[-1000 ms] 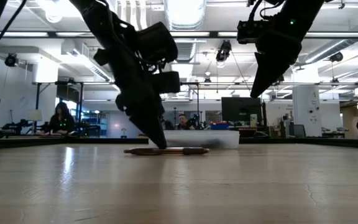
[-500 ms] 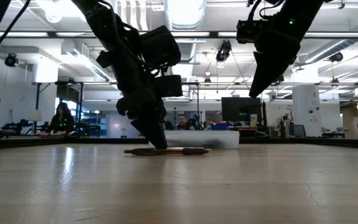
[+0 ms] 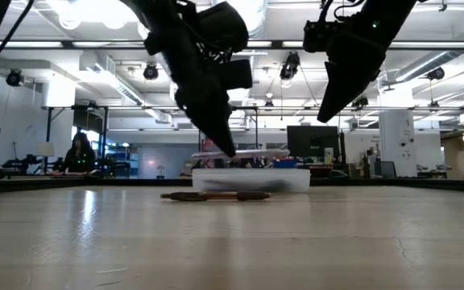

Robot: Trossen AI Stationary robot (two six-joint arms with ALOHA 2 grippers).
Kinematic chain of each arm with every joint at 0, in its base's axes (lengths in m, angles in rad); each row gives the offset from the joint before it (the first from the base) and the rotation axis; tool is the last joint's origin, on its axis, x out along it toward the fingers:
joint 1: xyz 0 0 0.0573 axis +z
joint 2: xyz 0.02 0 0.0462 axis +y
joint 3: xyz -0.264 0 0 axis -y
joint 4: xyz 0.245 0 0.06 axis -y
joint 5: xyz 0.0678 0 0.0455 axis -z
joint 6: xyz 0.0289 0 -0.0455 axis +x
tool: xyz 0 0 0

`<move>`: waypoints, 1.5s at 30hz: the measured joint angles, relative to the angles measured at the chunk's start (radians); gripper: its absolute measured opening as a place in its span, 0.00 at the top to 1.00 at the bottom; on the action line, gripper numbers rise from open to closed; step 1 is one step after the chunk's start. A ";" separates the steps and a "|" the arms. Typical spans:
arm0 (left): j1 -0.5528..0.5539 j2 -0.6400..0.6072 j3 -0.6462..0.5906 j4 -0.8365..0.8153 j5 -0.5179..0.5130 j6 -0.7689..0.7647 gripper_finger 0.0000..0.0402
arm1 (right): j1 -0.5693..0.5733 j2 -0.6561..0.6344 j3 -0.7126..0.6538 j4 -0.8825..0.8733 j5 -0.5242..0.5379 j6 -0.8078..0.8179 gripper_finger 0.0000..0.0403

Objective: Pick & place school supplies into a supply box
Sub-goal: Put the purple pen into the black supply box, then put the brown pen into the black supply box

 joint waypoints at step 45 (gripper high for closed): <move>0.113 -0.602 -0.492 0.059 -0.034 -0.265 0.50 | -0.022 0.530 0.311 0.277 -0.248 -0.351 0.48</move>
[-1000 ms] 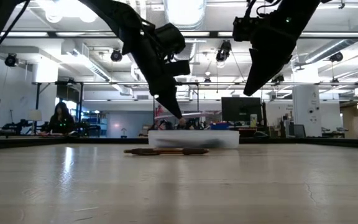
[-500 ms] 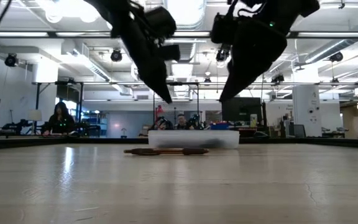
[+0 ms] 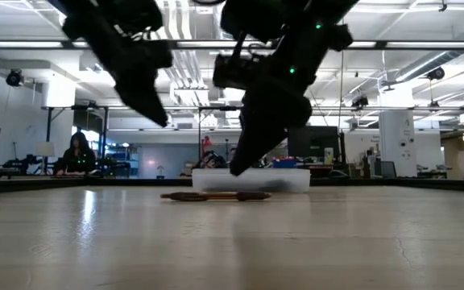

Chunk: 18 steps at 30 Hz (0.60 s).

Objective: Pick & place school supplies into a supply box
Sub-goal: Put the brown pen into the black supply box

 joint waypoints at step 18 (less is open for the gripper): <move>0.001 -0.198 -0.159 0.041 -0.066 -0.094 0.50 | -0.091 0.124 0.049 -0.027 -0.130 0.010 0.83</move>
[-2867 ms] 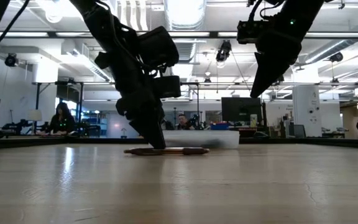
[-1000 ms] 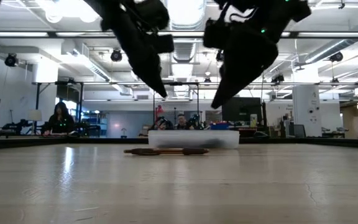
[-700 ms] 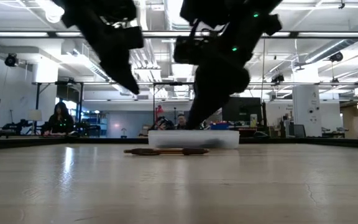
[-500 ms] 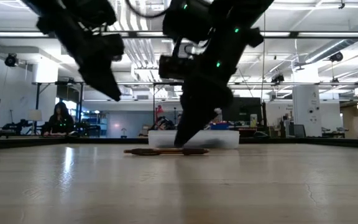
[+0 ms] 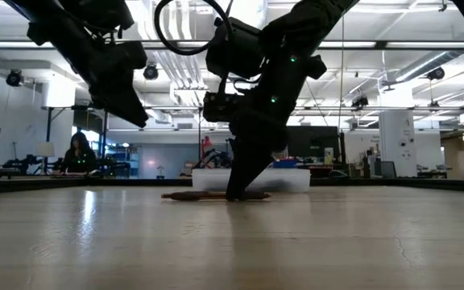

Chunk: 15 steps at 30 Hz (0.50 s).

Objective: Pick & place school supplies into a supply box
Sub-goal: Put the brown pen into the black supply box

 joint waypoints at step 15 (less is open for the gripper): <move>0.000 0.013 0.000 0.001 0.001 0.002 0.50 | -0.073 -0.283 -0.034 -0.143 0.184 -0.114 0.96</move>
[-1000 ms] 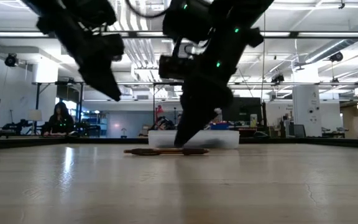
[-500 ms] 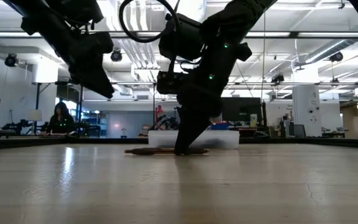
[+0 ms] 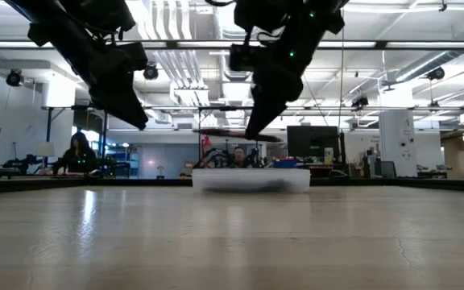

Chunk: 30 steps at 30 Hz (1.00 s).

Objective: Pick & place school supplies into a supply box
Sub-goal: Put the brown pen into the black supply box, then close the black supply box

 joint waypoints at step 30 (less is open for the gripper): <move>-0.001 -0.013 0.048 0.111 0.247 -0.293 0.50 | -0.166 -0.234 0.017 -0.178 0.032 0.128 0.57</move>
